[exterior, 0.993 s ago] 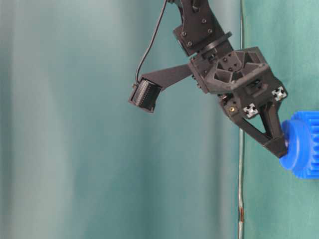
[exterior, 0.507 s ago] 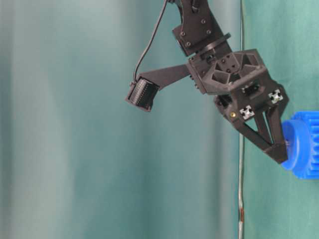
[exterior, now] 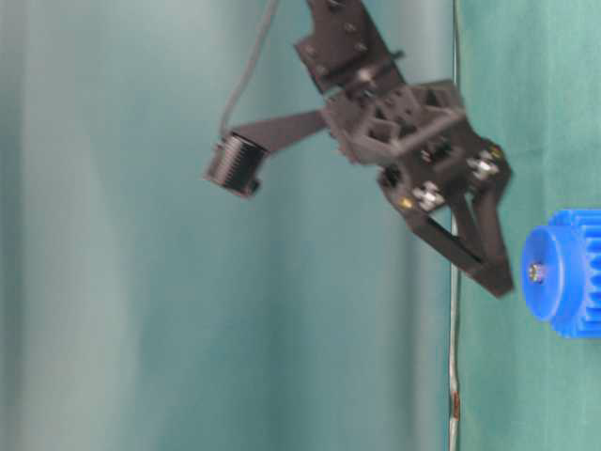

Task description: Insert the shaft placed at a random location into the center hole of the medium gear at another random location.

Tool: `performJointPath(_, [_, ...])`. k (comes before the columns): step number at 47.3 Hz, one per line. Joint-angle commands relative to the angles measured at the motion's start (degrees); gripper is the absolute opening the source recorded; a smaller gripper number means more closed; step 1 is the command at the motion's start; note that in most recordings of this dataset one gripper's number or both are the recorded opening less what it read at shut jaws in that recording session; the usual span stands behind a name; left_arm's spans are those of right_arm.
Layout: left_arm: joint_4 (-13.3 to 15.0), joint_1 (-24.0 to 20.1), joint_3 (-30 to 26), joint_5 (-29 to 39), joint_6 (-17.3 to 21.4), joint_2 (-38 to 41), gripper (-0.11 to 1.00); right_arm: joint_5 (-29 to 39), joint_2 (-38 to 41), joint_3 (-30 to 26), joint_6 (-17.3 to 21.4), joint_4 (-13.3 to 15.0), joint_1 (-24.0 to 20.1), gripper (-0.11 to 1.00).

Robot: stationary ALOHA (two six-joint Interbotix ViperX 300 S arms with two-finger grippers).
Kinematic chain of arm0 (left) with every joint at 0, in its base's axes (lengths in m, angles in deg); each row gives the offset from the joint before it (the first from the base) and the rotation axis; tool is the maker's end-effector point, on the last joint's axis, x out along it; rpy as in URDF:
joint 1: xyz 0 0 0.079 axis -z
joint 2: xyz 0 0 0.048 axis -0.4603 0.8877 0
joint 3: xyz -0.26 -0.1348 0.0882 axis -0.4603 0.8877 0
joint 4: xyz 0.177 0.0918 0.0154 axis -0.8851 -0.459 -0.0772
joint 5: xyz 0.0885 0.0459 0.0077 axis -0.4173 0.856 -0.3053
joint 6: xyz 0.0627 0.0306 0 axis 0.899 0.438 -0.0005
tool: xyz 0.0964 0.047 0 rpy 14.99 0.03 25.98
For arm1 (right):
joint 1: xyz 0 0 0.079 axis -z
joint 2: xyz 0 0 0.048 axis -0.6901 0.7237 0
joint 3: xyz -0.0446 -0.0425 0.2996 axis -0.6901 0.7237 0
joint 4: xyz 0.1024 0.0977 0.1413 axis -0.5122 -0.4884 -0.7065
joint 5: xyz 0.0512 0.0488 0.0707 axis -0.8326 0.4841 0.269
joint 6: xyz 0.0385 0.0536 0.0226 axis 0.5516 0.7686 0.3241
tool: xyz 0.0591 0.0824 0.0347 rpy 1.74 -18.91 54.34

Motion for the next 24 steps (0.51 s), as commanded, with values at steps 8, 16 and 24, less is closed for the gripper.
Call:
performJointPath(8, [-0.18, -0.09, -1.41, -0.35, 0.09, 0.44, 0.00, 6.77, -5.62, 0.35, 0.18, -0.18, -0.09, 0.88])
performJointPath(16, [-0.09, -0.09, -1.41, -0.35, 0.09, 0.44, 0.00, 12.57, -7.03, 0.35, 0.18, -0.18, -0.09, 0.88])
performJointPath(24, [-0.18, -0.09, -1.41, -0.35, 0.09, 0.44, 0.00, 17.31, -8.44, 0.44, 0.18, -0.09, -0.18, 0.88])
